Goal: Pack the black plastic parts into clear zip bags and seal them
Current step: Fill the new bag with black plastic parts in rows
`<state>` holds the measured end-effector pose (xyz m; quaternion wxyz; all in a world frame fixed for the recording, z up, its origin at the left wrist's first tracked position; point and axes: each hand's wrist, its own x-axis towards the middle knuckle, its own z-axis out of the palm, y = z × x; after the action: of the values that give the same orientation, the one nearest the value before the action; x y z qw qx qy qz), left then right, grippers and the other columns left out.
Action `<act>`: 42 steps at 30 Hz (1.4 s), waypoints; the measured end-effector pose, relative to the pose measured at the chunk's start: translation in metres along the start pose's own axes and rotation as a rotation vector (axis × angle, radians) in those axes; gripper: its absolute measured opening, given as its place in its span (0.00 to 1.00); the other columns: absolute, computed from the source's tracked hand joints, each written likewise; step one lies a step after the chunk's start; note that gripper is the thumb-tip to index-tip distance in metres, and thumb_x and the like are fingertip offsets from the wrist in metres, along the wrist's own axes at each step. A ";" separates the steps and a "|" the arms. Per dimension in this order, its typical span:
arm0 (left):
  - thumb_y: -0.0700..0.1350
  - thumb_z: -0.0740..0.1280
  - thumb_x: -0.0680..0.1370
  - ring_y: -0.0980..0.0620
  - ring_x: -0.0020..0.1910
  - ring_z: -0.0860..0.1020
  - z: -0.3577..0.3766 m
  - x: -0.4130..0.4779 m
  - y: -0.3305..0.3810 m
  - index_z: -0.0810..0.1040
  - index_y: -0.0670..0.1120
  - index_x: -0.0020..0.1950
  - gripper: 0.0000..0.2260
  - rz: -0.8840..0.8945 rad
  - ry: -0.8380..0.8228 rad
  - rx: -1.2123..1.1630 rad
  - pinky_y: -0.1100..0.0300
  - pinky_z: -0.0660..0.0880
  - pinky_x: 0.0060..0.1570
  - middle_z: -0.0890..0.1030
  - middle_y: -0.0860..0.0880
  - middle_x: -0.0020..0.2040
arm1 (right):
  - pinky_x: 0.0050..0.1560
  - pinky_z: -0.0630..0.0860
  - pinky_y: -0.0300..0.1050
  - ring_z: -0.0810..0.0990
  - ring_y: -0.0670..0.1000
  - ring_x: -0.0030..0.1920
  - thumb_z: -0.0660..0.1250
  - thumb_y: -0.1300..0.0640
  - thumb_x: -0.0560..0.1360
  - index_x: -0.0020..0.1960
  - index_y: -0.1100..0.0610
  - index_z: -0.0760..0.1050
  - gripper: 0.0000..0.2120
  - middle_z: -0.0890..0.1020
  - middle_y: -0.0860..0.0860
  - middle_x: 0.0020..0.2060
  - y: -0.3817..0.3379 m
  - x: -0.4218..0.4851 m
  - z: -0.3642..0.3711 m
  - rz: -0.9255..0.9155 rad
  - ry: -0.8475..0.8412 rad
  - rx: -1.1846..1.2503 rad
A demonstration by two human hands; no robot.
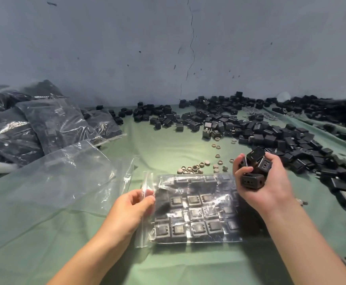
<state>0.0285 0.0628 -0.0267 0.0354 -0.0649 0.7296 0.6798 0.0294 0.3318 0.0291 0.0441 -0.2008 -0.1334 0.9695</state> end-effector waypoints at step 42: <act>0.42 0.67 0.79 0.58 0.36 0.77 -0.054 0.006 0.039 0.80 0.47 0.47 0.03 0.109 0.223 0.144 0.62 0.73 0.39 0.81 0.51 0.38 | 0.20 0.67 0.37 0.74 0.46 0.28 0.70 0.53 0.77 0.54 0.63 0.74 0.14 0.77 0.56 0.43 0.071 -0.019 0.018 -0.085 -0.140 -0.968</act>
<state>0.0190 0.0114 0.0149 -0.0785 -0.0977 0.7785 0.6150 0.0371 0.2564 0.0323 -0.0240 -0.1270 -0.5795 0.8046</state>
